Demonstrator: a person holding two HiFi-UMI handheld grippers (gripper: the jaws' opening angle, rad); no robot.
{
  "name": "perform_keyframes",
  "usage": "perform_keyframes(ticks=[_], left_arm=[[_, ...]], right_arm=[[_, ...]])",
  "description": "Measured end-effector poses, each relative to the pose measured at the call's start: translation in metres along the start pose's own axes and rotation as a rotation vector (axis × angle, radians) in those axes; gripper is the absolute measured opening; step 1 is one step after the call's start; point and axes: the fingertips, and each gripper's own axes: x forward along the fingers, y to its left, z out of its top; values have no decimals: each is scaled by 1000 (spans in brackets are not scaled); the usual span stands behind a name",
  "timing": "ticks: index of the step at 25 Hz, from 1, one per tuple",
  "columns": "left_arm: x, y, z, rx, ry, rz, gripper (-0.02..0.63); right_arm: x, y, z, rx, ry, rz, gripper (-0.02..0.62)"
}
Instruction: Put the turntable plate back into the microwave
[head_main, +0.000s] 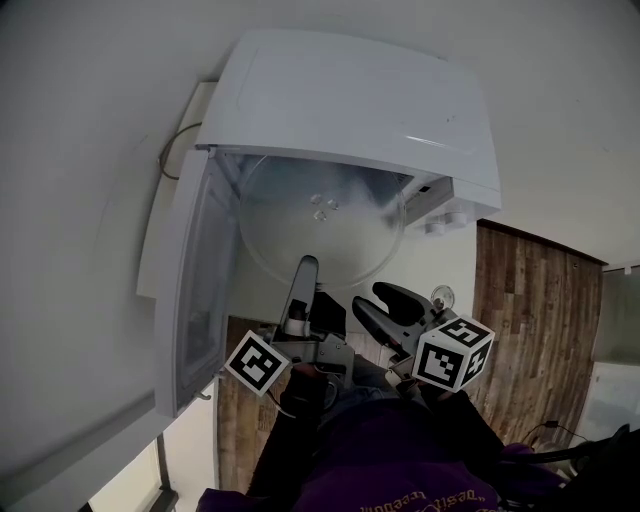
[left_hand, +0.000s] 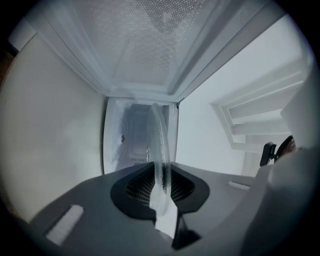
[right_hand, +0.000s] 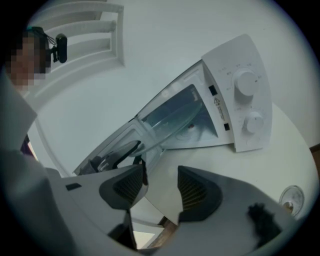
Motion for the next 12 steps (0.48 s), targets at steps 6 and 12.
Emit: perform_keyframes(ticks=[6,12], left_arm=[[15,2,7,17,-10,-10,57],[31,12,18,29,-23,-7,58]], right_arm=[[1,6,-5,-27,22,18,222],[-3,5,-2,-31,5,12,219]])
